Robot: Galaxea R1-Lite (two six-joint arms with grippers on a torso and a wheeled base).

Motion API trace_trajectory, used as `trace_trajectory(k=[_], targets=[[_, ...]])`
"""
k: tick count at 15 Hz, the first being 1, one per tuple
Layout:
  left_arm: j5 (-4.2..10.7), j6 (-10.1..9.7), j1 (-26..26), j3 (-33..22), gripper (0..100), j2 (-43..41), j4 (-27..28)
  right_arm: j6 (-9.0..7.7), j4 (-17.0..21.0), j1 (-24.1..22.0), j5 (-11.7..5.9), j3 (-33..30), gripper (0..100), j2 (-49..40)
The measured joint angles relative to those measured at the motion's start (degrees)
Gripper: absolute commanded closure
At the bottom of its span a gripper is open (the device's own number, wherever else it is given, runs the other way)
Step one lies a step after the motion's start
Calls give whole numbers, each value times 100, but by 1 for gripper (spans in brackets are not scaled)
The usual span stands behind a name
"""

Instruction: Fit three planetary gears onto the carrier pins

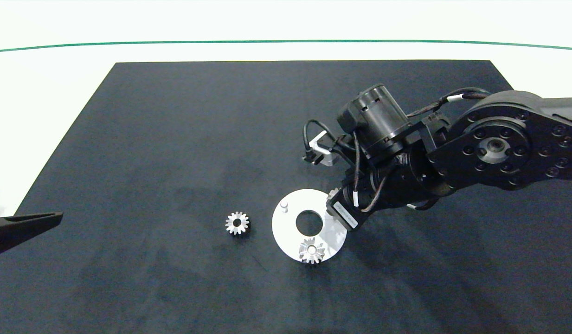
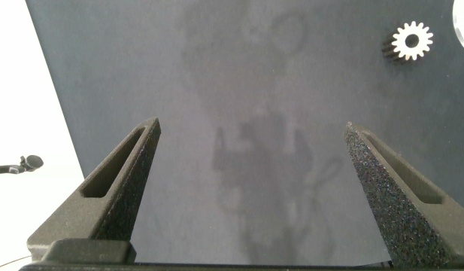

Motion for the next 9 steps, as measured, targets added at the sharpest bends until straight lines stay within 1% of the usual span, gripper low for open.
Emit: trace_trajectory(k=[6, 7, 9], targets=[[2, -2, 2, 0, 0, 0, 2, -2, 4, -18, 37, -96, 96, 63], [2, -2, 2, 0, 0, 0, 2, -2, 1, -22, 34, -96, 0, 72], [2, -2, 5, 0, 0, -1, 2, 0, 4, -35, 34, -105, 0, 88]])
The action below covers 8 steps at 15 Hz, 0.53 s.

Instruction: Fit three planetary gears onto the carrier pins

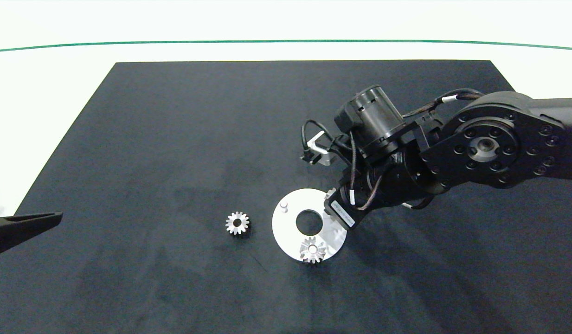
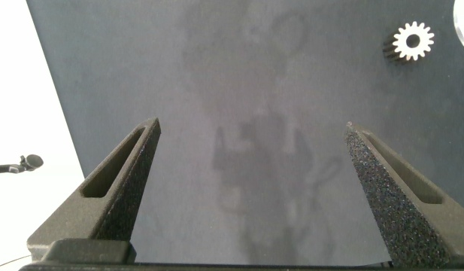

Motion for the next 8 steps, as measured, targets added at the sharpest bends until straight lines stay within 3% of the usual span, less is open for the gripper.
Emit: trace_trajectory(k=[8], targets=[[1, 0, -2, 0, 0, -5, 1, 4, 30, -9, 10, 28, 0, -20]])
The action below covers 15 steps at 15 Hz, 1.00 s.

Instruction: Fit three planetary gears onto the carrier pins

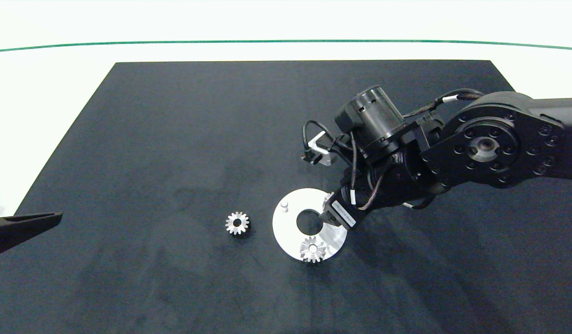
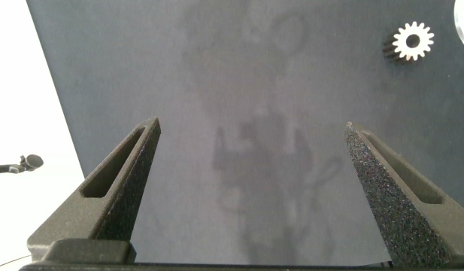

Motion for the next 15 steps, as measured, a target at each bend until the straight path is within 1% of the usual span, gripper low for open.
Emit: trace_trajectory(k=[3, 6, 8, 10, 11, 12, 13, 14, 15], targets=[[2, -2, 0, 0, 0, 2, 2, 0, 107, 17, 1, 284, 0, -444], [7, 2, -13, 13, 0, 13, 2, 11, 160, -155, 0, 984, 0, -1413], [16, 9, -40, 52, 0, 44, -4, 22, 162, -452, 1, 1751, 0, -2320], [29, 85, -68, 185, 0, 121, -135, 50, 96, -874, 28, 2867, 0, -3326], [29, 121, -74, 262, 0, 157, -240, 83, -39, -1086, 39, 3504, 0, -3839], [35, 144, -107, 396, 0, 212, -489, 113, -339, -1257, 39, 4166, 0, -4311], [40, 155, -188, 535, 0, 271, -751, 134, -836, -1379, 34, 4738, 0, -4699], [51, 166, -352, 739, 0, 354, -1040, 149, -1414, -1480, 41, 5226, 0, -5032], [71, 166, -496, 883, 0, 408, -1197, 157, -1847, -1547, 76, 5587, 0, -5288]])
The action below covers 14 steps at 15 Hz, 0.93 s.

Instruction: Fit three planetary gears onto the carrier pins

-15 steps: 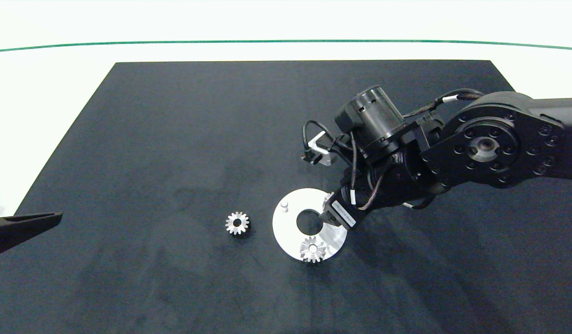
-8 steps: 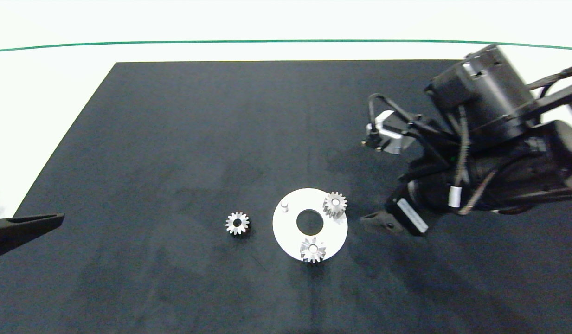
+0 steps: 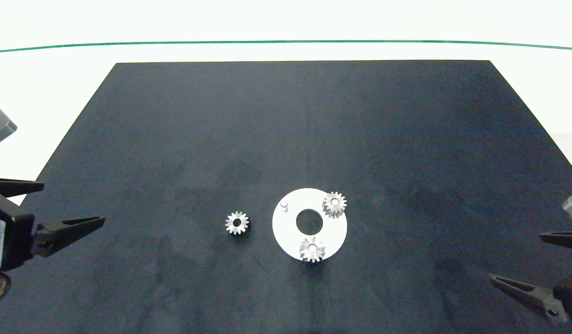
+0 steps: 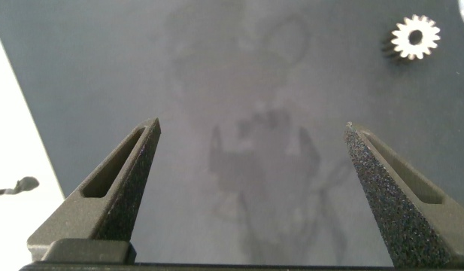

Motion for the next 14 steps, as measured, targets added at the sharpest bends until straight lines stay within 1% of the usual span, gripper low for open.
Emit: trace_trajectory(k=[1, 2, 3, 4, 6, 7, 8, 9, 10, 11, 13, 14], targets=[[54, 0, -171, 88, 0, 49, -41, -4, -146, -55, 72, 334, 0, -266], [132, -2, -350, 146, 0, 96, -60, -37, -160, -77, 146, 557, 0, -456], [215, -9, -578, 173, 0, 151, -68, -78, -155, -95, 273, 758, 0, -616], [267, -13, -816, 184, 0, 232, -83, -91, -177, -101, 322, 839, 0, -714], [361, -33, -1204, 187, 0, 457, -195, -102, -194, -101, 335, 877, 0, -814], [464, -41, -1392, 200, 0, 683, -336, -122, -196, -101, 336, 877, 0, -834], [602, -50, -1546, 221, 0, 914, -521, -141, -194, -99, 346, 872, 0, -841], [772, -52, -1701, 241, 0, 1158, -890, -152, -204, -96, 355, 855, 0, -845], [887, -50, -1836, 267, 0, 1364, -1235, -160, -199, -99, 357, 847, 0, -847], [958, -50, -1979, 300, 0, 1579, -1364, -161, -201, -101, 357, 839, 0, -847], [972, -69, -2197, 317, 0, 1913, -1389, -161, -201, -106, 357, 835, 0, -841], [975, -130, -2324, 317, 0, 2031, -1391, -161, -201, -106, 355, 835, 0, -824]])
